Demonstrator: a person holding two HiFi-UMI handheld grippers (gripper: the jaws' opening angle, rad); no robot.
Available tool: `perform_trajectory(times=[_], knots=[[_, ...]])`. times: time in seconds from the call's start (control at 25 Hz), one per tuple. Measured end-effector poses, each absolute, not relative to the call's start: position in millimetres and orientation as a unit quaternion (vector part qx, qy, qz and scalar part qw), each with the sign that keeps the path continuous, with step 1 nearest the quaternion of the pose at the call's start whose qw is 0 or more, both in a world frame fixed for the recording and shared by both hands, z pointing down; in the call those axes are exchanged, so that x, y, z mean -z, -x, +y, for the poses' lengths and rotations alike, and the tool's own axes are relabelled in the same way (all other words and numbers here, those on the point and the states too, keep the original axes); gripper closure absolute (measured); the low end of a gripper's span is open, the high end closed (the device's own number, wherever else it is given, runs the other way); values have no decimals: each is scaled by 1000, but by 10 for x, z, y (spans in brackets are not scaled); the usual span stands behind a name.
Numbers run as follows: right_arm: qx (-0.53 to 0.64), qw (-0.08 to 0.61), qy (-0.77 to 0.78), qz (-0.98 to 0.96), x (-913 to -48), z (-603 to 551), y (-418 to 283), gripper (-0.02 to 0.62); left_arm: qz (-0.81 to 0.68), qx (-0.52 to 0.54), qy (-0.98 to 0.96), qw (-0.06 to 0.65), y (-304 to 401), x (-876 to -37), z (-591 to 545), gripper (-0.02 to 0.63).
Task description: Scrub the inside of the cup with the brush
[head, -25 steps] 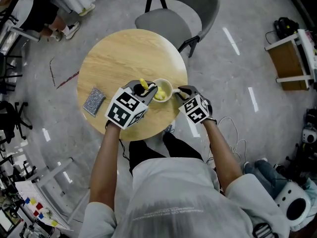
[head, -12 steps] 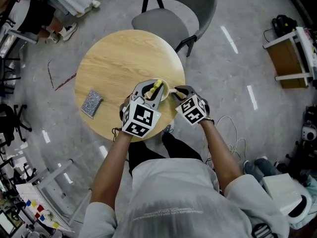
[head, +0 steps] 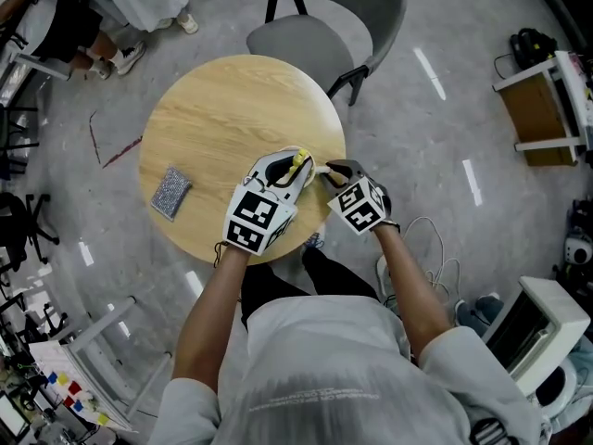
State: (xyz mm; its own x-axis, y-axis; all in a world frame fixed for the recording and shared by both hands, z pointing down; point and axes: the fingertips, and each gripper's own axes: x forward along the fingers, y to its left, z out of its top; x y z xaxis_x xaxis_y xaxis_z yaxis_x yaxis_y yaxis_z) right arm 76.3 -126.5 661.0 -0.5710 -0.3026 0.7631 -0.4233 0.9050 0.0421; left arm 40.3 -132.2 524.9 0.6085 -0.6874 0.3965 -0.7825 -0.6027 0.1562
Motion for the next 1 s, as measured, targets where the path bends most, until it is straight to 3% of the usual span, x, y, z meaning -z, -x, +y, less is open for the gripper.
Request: perform_trajectory(times=[0.48, 1.0], knots=[[-84, 424, -216, -876, -6603, -1240, -777, 496, -419, -57, -863, 278, 2, -5056, -1261, 555], [-123, 432, -254, -857, -6657, -1060, -819, 497, -493, 4, -824, 280, 449, -4818, -1348, 557]])
